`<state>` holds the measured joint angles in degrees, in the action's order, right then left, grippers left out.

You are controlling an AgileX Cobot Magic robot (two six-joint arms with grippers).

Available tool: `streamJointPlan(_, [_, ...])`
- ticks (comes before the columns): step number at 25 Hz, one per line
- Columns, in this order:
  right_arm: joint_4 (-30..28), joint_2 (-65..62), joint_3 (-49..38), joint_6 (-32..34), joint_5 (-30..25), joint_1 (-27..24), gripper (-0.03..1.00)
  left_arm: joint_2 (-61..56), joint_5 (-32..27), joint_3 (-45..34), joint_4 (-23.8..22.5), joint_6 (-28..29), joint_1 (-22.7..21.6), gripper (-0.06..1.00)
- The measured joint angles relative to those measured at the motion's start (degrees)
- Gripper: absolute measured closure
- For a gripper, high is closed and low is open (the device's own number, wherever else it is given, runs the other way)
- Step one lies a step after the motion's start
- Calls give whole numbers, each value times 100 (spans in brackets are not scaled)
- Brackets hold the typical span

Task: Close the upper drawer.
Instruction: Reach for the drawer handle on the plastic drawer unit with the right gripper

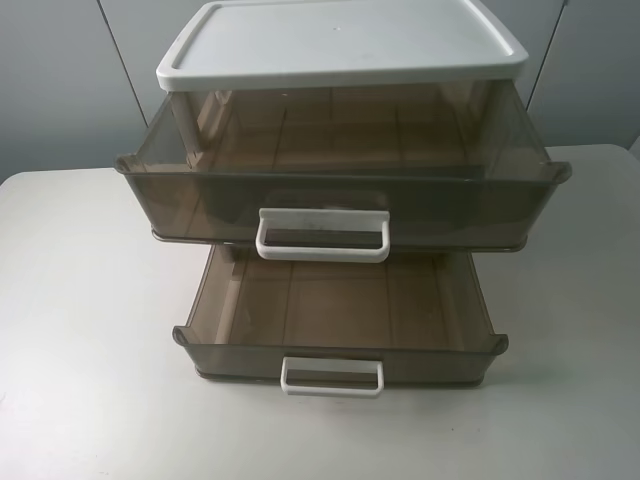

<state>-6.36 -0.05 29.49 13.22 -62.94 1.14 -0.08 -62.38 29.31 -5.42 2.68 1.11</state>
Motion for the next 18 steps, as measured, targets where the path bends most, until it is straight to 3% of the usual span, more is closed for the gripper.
streamJointPlan(8, [166,1345,933,0,109,0,27,0,0,0,0,0,0,20])
streamJointPlan(14, [340,2883,1784,-57,813,0,27,0,0,0,0,0,0,20])
streamJointPlan(18, [521,3796,2192,-495,1044,246,27,0,0,0,0,0,0,20])
